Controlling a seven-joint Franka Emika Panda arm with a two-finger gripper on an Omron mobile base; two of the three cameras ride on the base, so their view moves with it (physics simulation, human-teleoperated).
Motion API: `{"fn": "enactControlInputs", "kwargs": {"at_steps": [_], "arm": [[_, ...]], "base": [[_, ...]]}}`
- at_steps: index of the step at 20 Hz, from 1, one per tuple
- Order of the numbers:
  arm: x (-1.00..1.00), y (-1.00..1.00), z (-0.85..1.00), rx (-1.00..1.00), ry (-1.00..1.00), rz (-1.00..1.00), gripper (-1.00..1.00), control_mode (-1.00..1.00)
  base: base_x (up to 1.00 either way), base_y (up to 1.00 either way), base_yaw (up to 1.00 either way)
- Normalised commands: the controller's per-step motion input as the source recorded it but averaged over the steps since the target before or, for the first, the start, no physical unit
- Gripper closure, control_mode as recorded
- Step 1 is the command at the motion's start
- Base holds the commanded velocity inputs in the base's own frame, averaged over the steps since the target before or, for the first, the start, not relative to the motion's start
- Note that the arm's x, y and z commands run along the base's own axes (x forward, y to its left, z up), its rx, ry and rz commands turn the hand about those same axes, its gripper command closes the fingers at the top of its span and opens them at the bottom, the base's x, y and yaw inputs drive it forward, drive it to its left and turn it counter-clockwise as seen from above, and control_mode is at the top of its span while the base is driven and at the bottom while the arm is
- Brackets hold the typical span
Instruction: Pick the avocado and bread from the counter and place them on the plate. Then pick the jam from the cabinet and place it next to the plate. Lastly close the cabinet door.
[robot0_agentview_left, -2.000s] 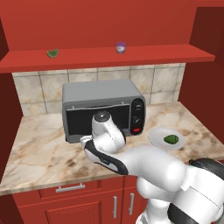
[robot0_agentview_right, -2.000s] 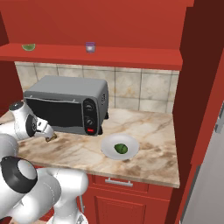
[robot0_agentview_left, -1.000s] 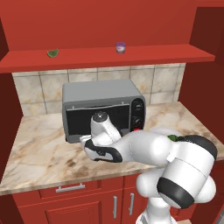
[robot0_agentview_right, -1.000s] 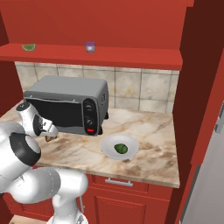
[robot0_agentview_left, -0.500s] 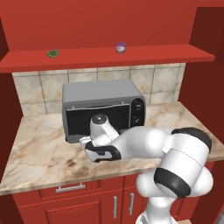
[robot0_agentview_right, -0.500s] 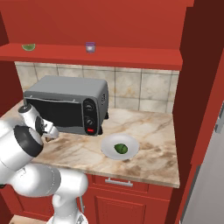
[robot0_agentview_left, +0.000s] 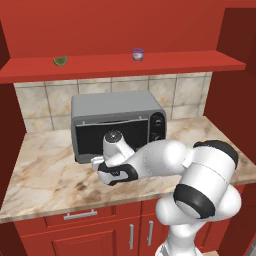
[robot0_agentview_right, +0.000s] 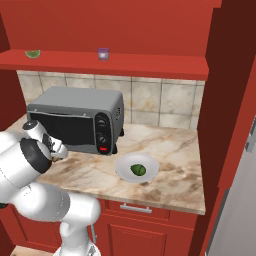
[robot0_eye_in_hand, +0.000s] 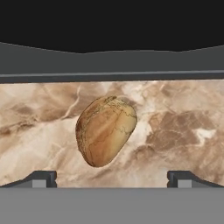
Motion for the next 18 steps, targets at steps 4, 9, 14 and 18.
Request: {"fn": "enactControlInputs", "kwargs": {"at_steps": [4,9,14,18], "arm": [[0.06,0.02,-0.01,0.0,0.0,0.0,-1.0,-1.0],[0.05,0.04,-0.03,0.0,0.0,0.0,-1.0,-1.0],[0.08,0.0,-0.03,0.0,0.0,0.0,-1.0,-1.0],[0.08,0.01,-0.01,0.0,0.0,0.0,-1.0,-1.0]], "base": [[0.0,0.0,0.0],[0.0,0.0,0.0],[0.0,0.0,0.0],[0.0,0.0,0.0]]}}
